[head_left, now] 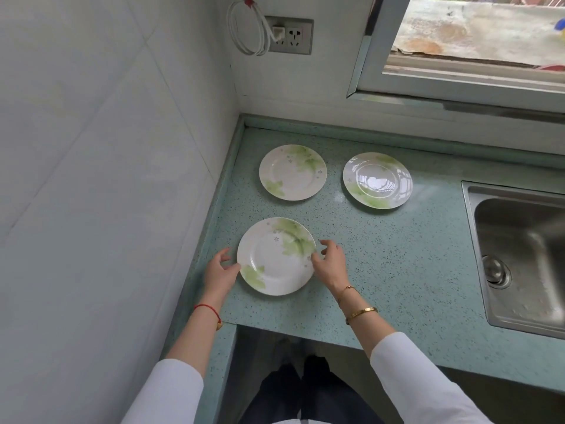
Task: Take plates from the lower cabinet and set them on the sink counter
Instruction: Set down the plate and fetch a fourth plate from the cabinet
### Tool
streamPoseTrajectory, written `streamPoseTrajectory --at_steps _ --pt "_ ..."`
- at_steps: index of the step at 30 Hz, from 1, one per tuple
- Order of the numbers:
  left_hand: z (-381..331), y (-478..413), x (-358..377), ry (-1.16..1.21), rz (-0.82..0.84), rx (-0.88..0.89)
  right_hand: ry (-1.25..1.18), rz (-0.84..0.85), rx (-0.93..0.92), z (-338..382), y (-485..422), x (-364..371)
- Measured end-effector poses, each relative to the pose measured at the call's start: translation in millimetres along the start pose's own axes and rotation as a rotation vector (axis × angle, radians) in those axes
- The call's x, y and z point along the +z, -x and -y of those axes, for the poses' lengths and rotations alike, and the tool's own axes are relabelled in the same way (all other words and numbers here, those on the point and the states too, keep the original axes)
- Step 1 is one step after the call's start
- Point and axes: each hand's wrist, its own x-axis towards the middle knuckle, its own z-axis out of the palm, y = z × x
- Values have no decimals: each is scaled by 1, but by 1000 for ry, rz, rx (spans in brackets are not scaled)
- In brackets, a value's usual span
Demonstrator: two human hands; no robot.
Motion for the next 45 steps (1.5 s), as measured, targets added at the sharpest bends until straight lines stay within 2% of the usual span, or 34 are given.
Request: streamPoseTrajectory --at_steps 3,7,14,20,32,45 --pt "2 15 -10 61 -45 49 -98 -55 -18 0 11 -8" --pt "4 47 -23 137 -68 112 -273 -28 -55 5 32 -17" --pt "13 126 -33 189 -201 139 -361 174 -166 11 70 -30" --pt "39 206 -19 328 -411 105 -348 388 -281 0 100 -54" --pt "121 432 58 694 -947 31 -184 890 -514 -47 207 -69" --pt "214 685 172 954 -1673 -157 190 1531 -715 -144 415 -52"
